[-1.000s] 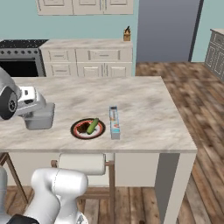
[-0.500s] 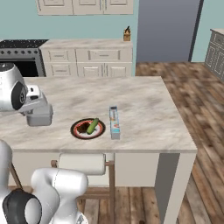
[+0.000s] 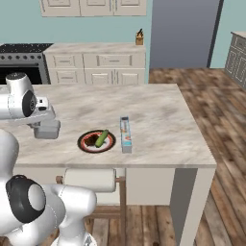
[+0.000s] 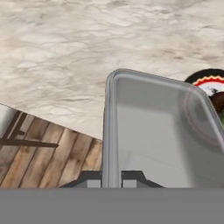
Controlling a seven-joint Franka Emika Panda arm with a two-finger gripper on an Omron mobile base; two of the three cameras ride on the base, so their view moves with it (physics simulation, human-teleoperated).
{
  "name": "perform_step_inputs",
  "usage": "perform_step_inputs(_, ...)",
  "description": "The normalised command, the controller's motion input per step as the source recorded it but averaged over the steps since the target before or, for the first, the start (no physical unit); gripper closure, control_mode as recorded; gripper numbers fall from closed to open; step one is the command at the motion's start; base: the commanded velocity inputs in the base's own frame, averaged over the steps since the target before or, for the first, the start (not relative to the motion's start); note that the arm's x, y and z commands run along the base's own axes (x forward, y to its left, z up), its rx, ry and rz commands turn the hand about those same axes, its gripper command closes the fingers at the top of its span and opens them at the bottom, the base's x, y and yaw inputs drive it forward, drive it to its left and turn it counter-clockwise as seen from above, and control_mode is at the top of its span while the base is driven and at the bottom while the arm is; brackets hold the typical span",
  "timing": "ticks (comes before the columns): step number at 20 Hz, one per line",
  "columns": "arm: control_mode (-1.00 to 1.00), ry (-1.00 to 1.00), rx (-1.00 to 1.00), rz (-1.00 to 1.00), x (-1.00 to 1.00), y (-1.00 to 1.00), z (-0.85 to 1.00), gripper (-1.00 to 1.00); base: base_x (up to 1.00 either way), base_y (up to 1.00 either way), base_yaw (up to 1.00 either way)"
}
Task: Retrieve the tupperware and aluminum foil from the cabinet and place them on the dining counter near the plate with cucumber and sweet potato to prepare for storing leftovers.
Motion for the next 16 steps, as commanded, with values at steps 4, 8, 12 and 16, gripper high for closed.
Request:
perform_step_inputs(4,-1.0,-0.01,0.0,-0.08,0.31,0.19,-0.43,1.0,0.0,0.0,0.0)
perform_step_inputs(8,-1.0,-0.06,0.0,-0.05,0.17,0.15,-0.39,1.0,0.0,0.0,0.0)
perform_step_inputs(12,-1.0,-0.06,0.0,-0.06,0.13,0.03,-0.35,1.0,0.0,0.0,0.0)
perform_step_inputs(16,-1.0,-0.04,0.0,-0.08,0.11,0.0,-0.36,1.0,0.0,0.0,0.0)
